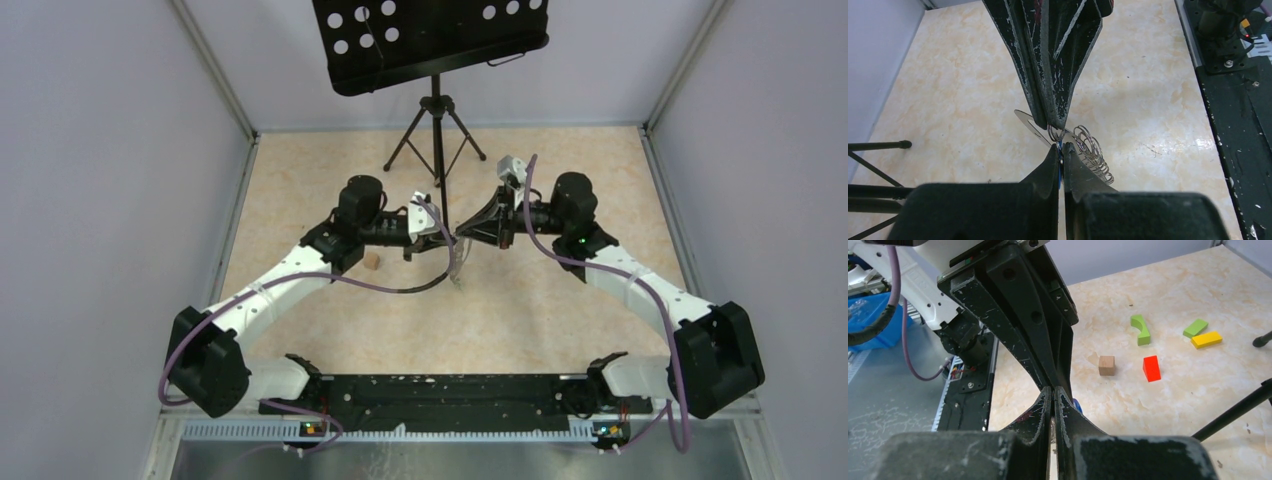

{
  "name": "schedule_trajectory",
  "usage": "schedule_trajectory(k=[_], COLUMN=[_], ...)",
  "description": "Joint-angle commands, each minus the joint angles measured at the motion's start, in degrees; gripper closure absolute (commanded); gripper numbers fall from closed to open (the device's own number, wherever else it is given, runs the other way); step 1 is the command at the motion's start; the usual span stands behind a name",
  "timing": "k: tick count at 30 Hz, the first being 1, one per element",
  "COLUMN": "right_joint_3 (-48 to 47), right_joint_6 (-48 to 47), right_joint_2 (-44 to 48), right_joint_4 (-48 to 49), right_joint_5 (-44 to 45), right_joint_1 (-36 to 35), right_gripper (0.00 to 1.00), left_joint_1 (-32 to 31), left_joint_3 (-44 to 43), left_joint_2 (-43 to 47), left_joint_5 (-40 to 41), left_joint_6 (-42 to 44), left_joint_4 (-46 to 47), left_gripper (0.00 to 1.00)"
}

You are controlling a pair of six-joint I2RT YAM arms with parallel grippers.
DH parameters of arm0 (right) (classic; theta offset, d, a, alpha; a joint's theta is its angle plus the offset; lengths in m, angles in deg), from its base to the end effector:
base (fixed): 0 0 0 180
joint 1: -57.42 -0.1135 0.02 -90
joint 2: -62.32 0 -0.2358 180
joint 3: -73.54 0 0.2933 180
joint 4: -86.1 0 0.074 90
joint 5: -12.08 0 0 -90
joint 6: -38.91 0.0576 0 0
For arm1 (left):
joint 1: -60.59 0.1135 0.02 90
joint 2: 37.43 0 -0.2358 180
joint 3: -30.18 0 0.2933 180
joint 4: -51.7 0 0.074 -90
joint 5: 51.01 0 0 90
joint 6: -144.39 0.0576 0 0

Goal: Put the keys on the keyring

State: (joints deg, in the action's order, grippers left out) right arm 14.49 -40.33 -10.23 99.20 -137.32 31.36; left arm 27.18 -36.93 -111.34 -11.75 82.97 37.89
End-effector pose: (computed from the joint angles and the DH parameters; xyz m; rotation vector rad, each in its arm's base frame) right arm 0.2817 0.1929 0.2693 -1.0491 1.3832 1.2913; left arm 0.2670 -0.2295 0.2665 1.4314 1.2369 -0.9040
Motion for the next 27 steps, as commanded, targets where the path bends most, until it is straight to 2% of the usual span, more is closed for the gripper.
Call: schedule_trajectory(k=[1,13,27], right_joint_3=[-0.56,-0.48,-0.35], right_joint_6=[2.16,4.61,2.67], right_joint_2=[-0.19,-1.32,-1.59], right_joint_4=[2.42,1.98,0.36], right_joint_5=[3.31,6.91,7.89], right_joint_1=[0.49,0.75,0.86], right_gripper=[1.00,1.00,1.00], left_joint_1=[-0.43,-5.36,-7.81], left_joint_3=[-0.60,-1.76,-2.81], left_joint_2=[-0.50,-2.09,-2.72], left_joint_5=[4.32,14.46,19.56], left_joint_6=[-0.78,1.49,2.67], left_joint_4=[3.37,2.28,0.39], left_gripper=[1.00,1.00,1.00])
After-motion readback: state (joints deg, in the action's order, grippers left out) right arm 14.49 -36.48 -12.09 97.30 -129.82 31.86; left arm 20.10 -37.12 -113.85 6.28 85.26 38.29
